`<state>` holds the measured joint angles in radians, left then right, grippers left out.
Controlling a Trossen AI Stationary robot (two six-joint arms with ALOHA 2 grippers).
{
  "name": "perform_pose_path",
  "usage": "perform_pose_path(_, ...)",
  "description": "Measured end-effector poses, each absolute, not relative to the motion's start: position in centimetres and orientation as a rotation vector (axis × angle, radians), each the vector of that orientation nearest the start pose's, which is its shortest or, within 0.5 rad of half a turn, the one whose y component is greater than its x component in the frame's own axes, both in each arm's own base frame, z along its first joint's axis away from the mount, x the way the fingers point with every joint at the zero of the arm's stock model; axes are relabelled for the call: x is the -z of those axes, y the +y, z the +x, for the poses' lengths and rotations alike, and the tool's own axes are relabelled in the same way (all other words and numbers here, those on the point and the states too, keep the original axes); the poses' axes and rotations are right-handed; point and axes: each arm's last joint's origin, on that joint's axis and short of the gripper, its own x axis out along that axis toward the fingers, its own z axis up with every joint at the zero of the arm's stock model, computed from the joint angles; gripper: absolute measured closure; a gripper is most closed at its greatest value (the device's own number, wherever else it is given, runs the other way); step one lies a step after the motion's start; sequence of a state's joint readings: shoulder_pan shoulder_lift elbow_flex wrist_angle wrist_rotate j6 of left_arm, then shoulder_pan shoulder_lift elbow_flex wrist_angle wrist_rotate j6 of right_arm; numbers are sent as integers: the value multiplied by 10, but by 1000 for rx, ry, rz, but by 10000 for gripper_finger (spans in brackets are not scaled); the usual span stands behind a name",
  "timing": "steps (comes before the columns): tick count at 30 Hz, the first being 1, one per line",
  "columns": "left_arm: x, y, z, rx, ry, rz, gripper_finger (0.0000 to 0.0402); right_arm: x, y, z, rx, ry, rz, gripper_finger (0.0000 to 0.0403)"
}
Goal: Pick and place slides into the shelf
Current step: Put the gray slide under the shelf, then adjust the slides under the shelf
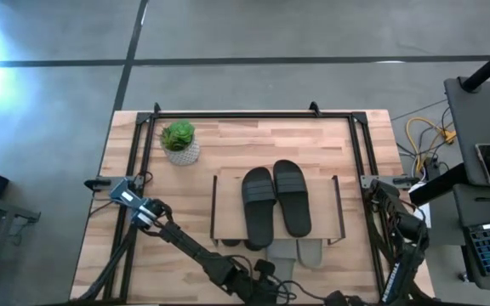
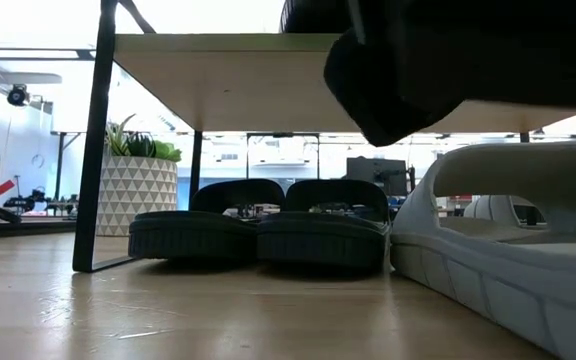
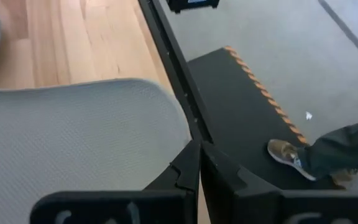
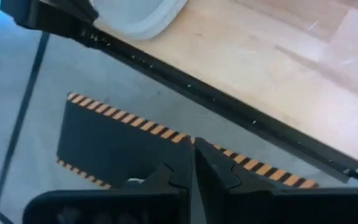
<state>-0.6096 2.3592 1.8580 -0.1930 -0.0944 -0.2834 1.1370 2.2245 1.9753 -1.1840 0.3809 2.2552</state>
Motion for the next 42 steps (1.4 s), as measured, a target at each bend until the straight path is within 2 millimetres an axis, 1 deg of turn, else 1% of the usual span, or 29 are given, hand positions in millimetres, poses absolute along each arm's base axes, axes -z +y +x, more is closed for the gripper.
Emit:
perform_pose_path(3,-162,-296,431,389,759,-6,401,-209,404,209,655,994,1037,392)
perform_pose_path(7,-163,-292,432,399,767,22,401,-191,412,228,550,989,1087,392)
perform_pose_path(9,-161,-287,433,399,802,17,401,-184,413,232,542,981,1104,392)
perform_pose_path(12,-157,-285,432,395,830,23,401,-178,411,236,564,931,1105,392)
perform_pose_path(17,-160,-281,437,369,783,58,401,-178,405,245,589,875,1115,392)
perform_pose_path(22,-161,-270,444,283,754,88,401,-178,402,250,599,813,1122,392)
perform_pose_path(25,-161,-267,446,237,740,101,401,-179,401,251,603,782,1122,392)
perform_pose_path(31,-158,-262,445,133,743,149,401,-178,396,248,641,782,1075,392)
perform_pose_path(34,-158,-261,445,65,737,133,401,-184,393,245,690,799,1035,392)
perform_pose_path(36,-159,-261,444,59,742,101,401,-189,391,243,716,817,1004,392)
perform_pose_path(38,-167,-265,442,100,732,78,402,-193,390,241,729,828,985,392)
perform_pose_path(39,-175,-269,440,117,706,65,402,-195,390,241,727,831,975,392)
perform_pose_path(42,-208,-284,426,164,626,37,402,-201,393,240,686,836,954,392)
